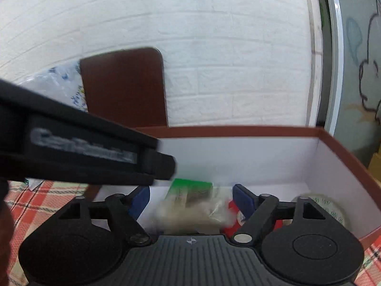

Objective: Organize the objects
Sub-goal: 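Carry the swab bag into the brown box and open the left gripper, then move the left gripper to the green-and-white mint pack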

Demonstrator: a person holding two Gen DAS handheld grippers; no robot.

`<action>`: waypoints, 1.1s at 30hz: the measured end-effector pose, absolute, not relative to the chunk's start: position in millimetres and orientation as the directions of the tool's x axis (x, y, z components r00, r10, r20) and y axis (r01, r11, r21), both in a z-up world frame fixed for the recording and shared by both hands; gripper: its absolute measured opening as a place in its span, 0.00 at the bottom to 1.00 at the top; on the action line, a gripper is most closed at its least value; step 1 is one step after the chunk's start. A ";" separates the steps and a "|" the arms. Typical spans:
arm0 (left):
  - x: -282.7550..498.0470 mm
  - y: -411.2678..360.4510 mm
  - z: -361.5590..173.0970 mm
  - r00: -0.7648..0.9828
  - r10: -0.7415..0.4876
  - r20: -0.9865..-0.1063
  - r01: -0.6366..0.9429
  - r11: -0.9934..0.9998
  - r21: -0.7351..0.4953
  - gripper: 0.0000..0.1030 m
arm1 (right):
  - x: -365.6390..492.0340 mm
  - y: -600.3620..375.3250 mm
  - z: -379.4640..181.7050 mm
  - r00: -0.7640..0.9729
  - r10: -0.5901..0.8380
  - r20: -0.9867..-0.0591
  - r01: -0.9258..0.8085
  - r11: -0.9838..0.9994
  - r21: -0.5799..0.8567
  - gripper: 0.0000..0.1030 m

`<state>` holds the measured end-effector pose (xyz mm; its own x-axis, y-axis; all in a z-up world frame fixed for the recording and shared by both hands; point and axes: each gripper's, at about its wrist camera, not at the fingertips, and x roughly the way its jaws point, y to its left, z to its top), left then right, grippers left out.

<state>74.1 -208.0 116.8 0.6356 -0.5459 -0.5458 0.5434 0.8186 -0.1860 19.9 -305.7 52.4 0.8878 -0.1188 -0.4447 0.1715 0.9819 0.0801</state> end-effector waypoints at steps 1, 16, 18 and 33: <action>72.8 -203.0 119.2 0.646 -0.544 -0.536 0.539 0.822 -0.185 0.44 | 22.1 -306.6 50.9 0.884 -0.112 -0.454 0.172 0.981 0.094 0.78; 54.1 -115.3 129.2 0.745 -0.462 -0.481 0.418 0.886 -0.203 0.47 | 3.5 -279.5 71.5 0.907 -0.128 -0.400 0.155 0.987 0.034 0.85; 54.0 -101.9 125.9 0.749 -0.446 -0.490 0.393 0.894 -0.214 0.47 | 1.3 -271.0 75.6 0.912 -0.126 -0.390 0.145 0.989 0.020 0.85; 49.1 -6.5 90.8 0.780 -0.308 -0.545 0.217 0.950 -0.226 0.47 | -4.0 -204.8 92.5 0.932 -0.061 -0.357 0.042 0.997 -0.060 0.85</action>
